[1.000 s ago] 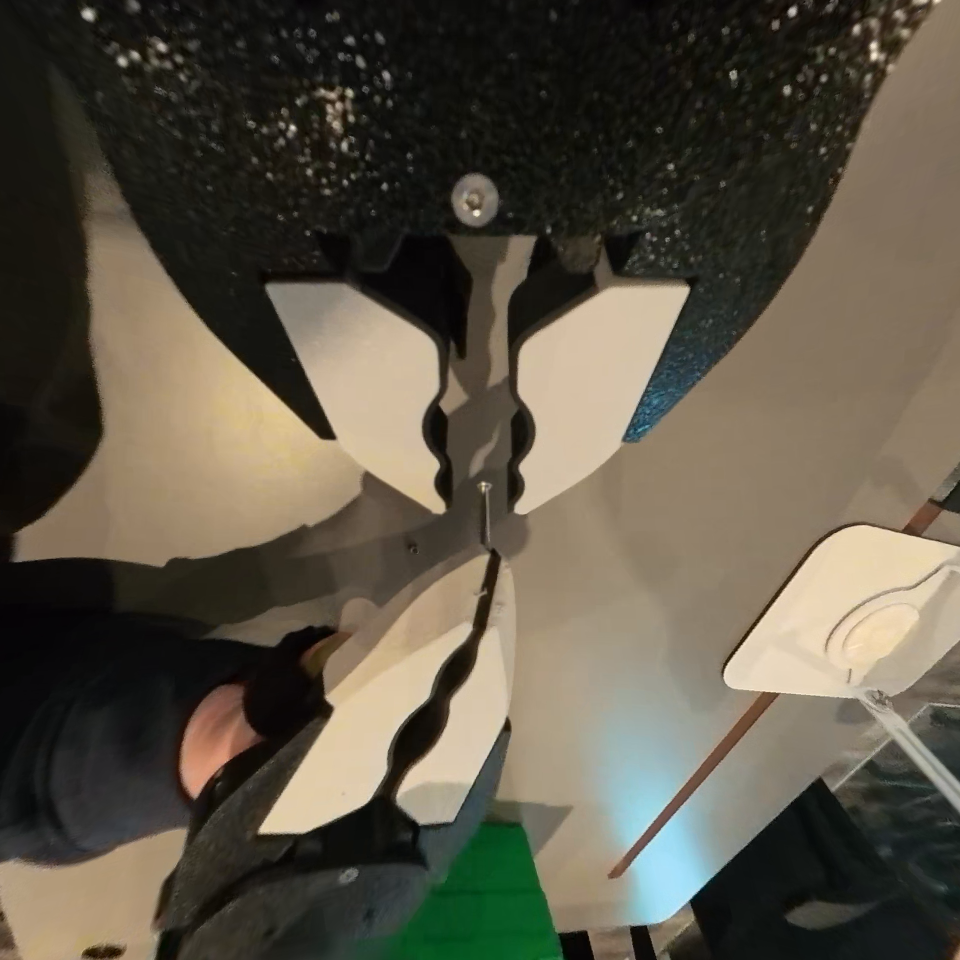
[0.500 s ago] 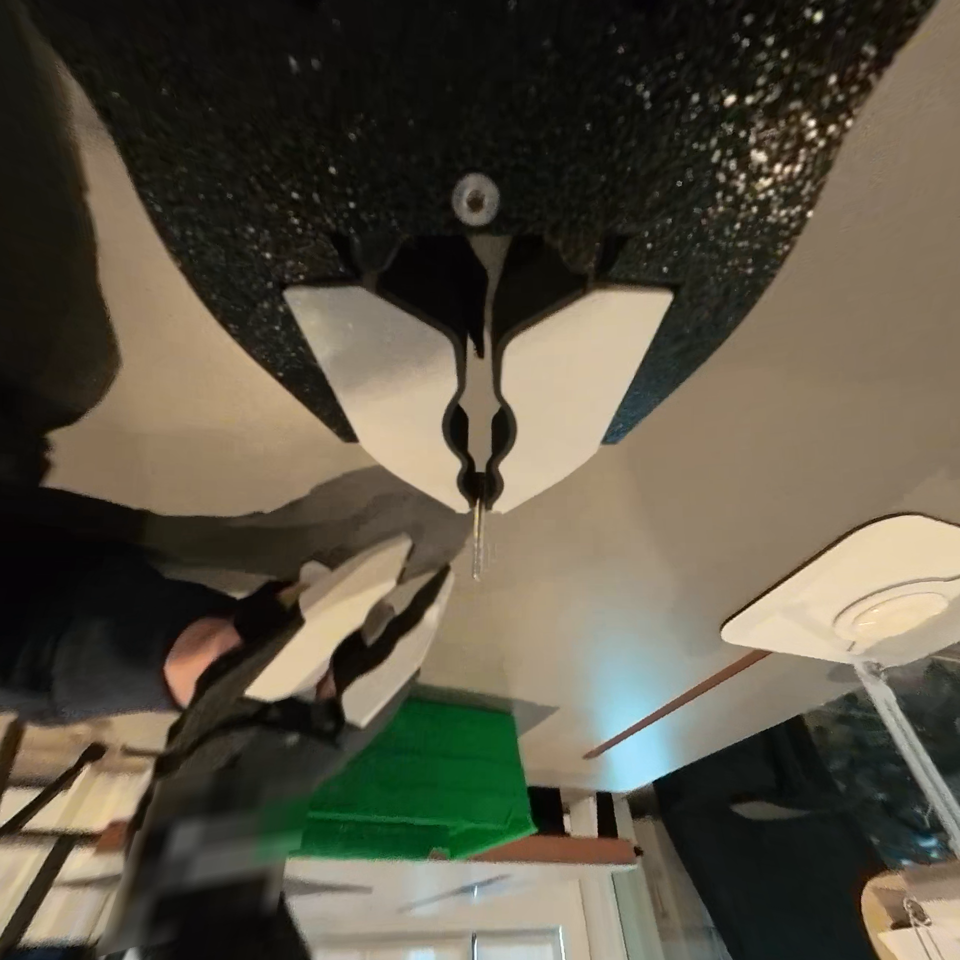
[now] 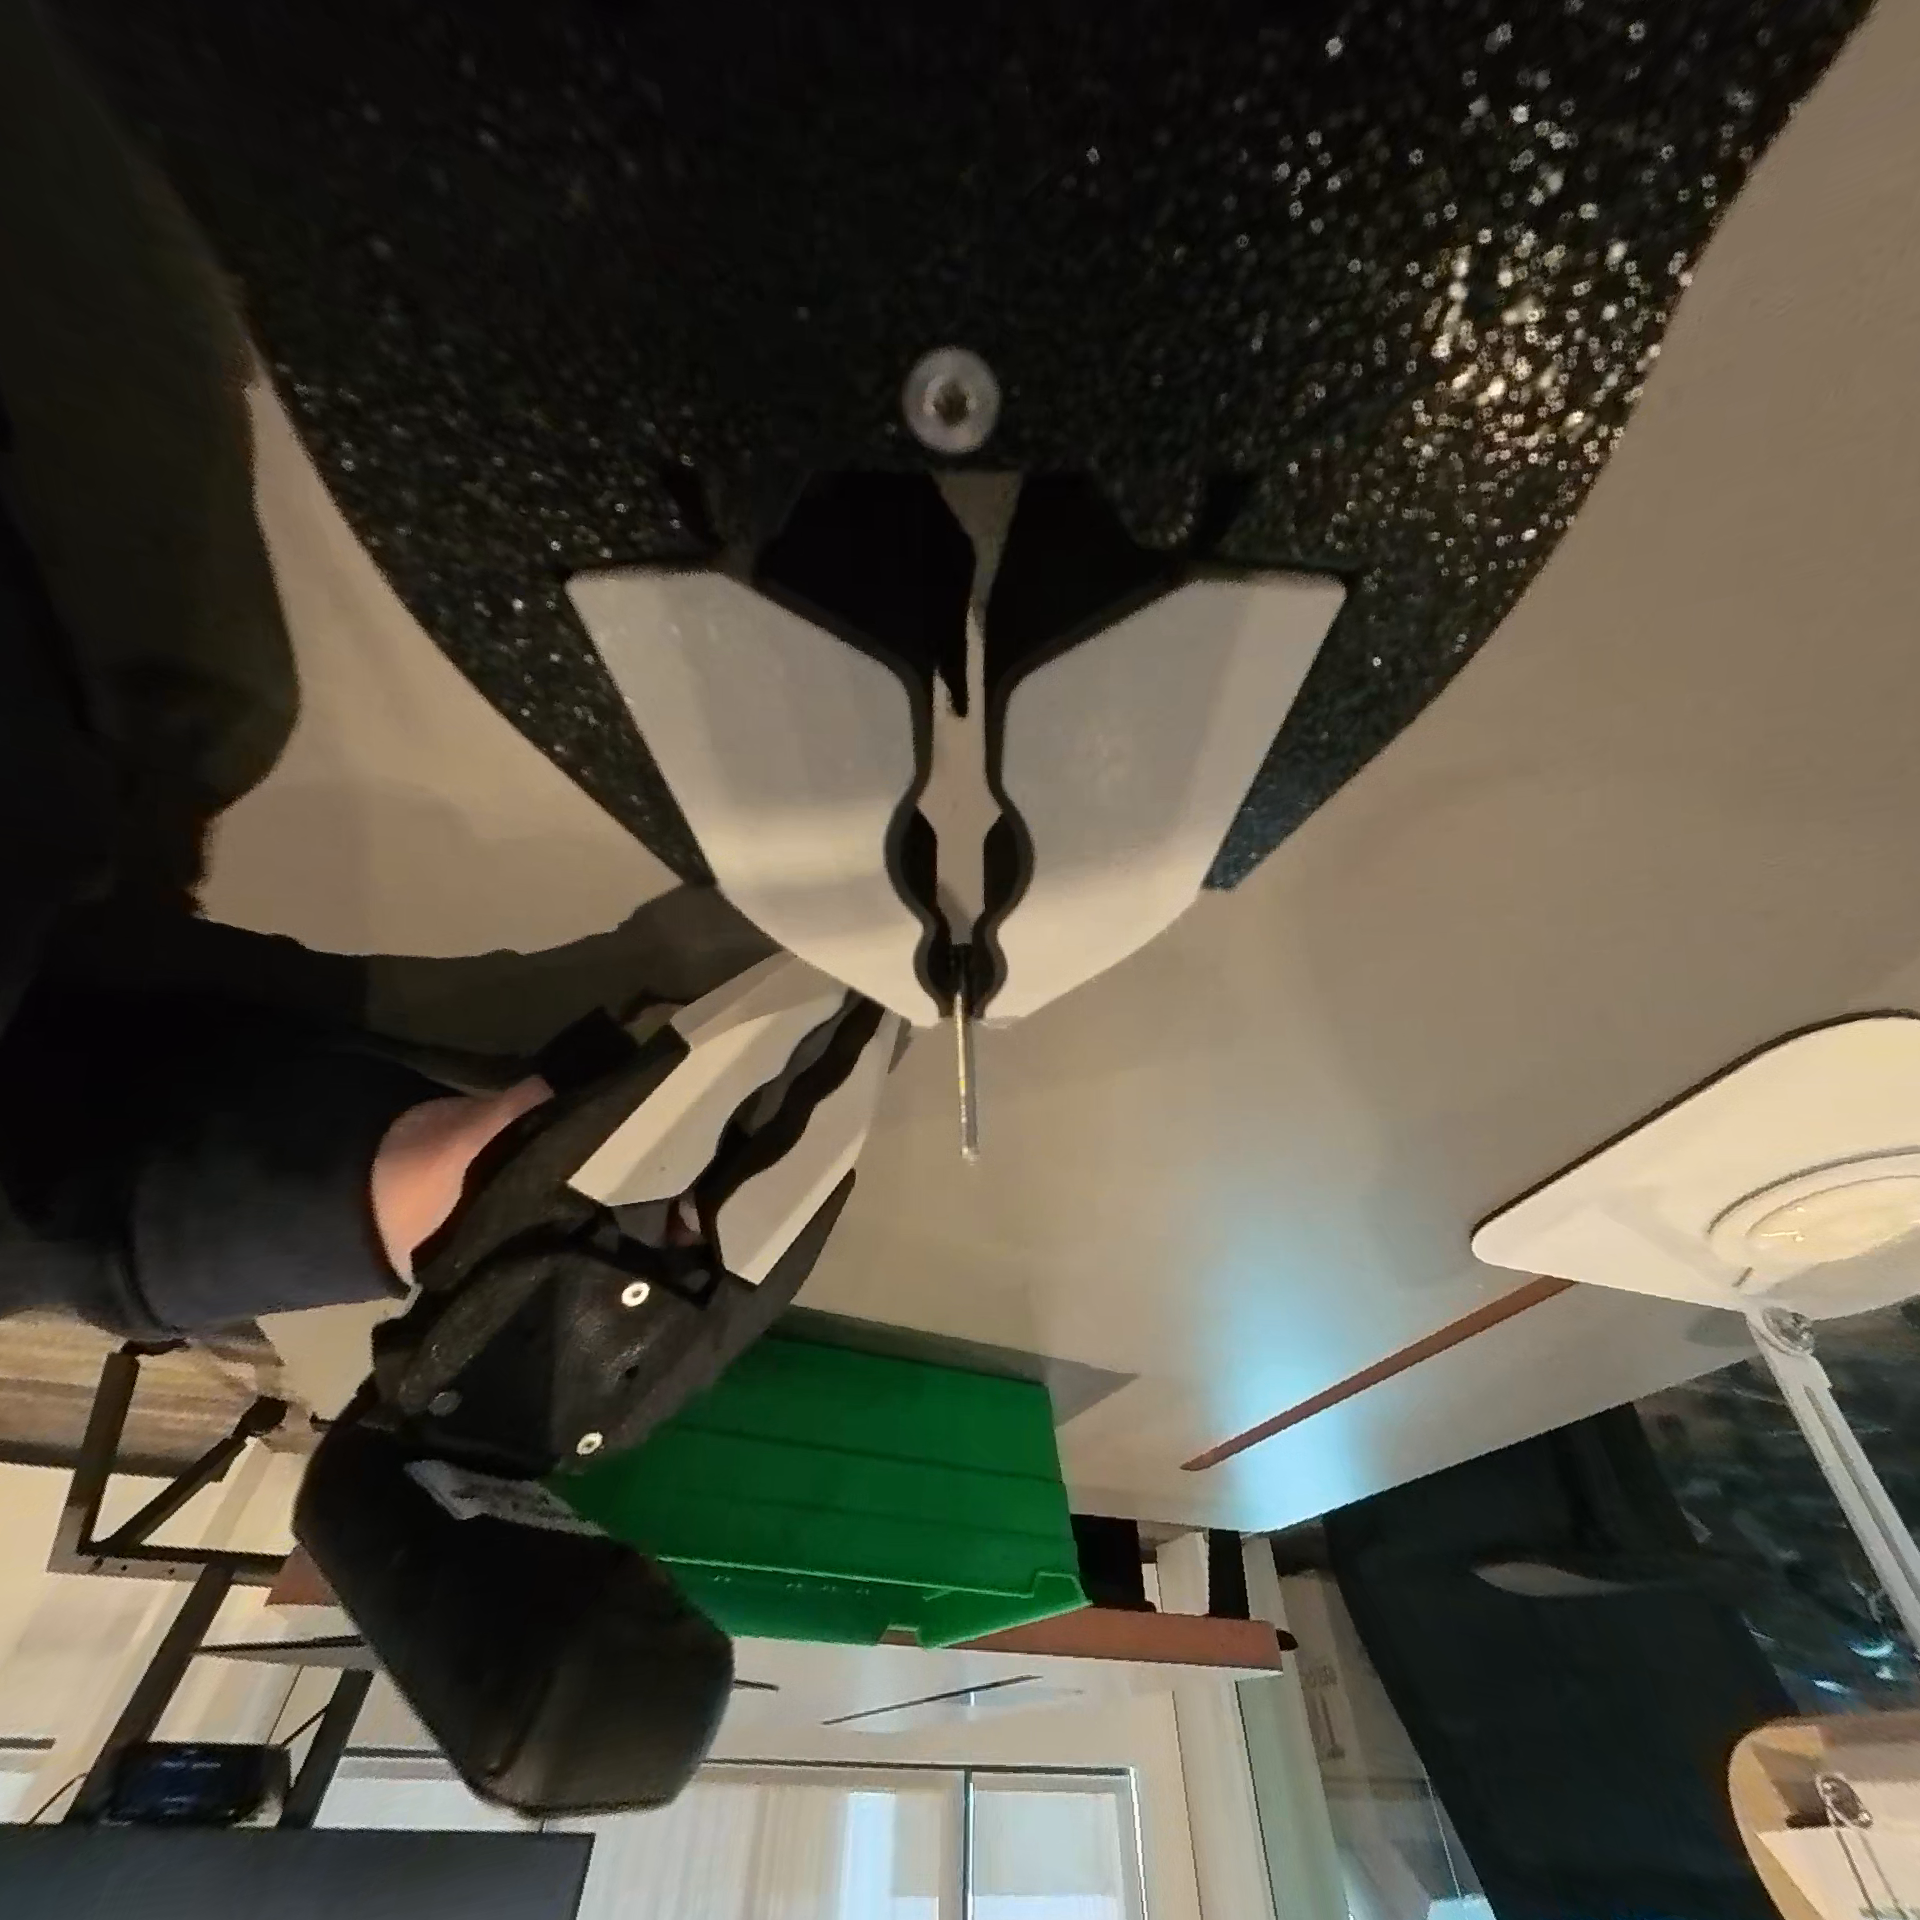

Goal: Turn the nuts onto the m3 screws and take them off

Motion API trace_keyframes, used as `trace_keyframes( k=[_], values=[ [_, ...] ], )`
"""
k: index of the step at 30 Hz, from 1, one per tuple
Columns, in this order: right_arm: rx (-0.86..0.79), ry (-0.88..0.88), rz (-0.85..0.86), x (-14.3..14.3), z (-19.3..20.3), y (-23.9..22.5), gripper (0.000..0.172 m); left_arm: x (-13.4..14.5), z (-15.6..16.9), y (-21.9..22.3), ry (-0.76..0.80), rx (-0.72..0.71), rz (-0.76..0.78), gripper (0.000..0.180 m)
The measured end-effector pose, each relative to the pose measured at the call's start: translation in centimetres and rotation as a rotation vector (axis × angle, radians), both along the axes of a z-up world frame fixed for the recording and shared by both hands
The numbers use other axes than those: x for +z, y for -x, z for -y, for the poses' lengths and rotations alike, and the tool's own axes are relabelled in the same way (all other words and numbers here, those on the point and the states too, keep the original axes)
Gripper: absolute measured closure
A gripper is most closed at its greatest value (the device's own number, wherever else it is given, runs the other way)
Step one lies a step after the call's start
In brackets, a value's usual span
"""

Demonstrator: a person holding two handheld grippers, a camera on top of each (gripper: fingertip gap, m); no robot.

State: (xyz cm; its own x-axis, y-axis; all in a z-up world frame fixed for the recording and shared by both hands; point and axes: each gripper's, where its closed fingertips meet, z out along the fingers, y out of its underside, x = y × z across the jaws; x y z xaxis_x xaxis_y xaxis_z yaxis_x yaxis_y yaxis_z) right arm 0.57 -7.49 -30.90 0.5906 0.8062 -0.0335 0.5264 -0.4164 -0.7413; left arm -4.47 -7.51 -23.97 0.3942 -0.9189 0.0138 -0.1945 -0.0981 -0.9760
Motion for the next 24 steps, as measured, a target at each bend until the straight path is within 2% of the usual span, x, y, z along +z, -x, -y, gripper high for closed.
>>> trace_keyframes(
  k=[1,10,12,18,21,24],
  values=[
    [-0.004,-0.007,0.010,0.0,-0.1,0.0,0.160,-0.1,0.0,-0.1,0.001,-0.001,-0.008,0.178],
    [0.008,-0.051,0.031,0.2,-0.3,0.1,0.167,-0.4,0.1,-0.2,0.004,-0.009,-0.026,0.178],
    [0.028,-0.073,-0.035,1.6,-0.5,0.7,0.168,-0.5,0.2,-0.3,-0.004,-0.016,-0.038,0.178],
    [0.205,-0.133,-0.331,9.0,0.8,3.8,0.169,-0.9,0.9,-0.8,-0.030,-0.057,-0.078,0.178],
    [0.274,-0.155,-0.308,10.3,1.6,4.6,0.170,-1.0,1.2,-1.0,-0.041,-0.075,-0.093,0.178],
    [0.321,-0.164,-0.236,10.0,2.1,5.2,0.172,-1.2,1.4,-1.1,-0.055,-0.087,-0.112,0.178]
  ],
)
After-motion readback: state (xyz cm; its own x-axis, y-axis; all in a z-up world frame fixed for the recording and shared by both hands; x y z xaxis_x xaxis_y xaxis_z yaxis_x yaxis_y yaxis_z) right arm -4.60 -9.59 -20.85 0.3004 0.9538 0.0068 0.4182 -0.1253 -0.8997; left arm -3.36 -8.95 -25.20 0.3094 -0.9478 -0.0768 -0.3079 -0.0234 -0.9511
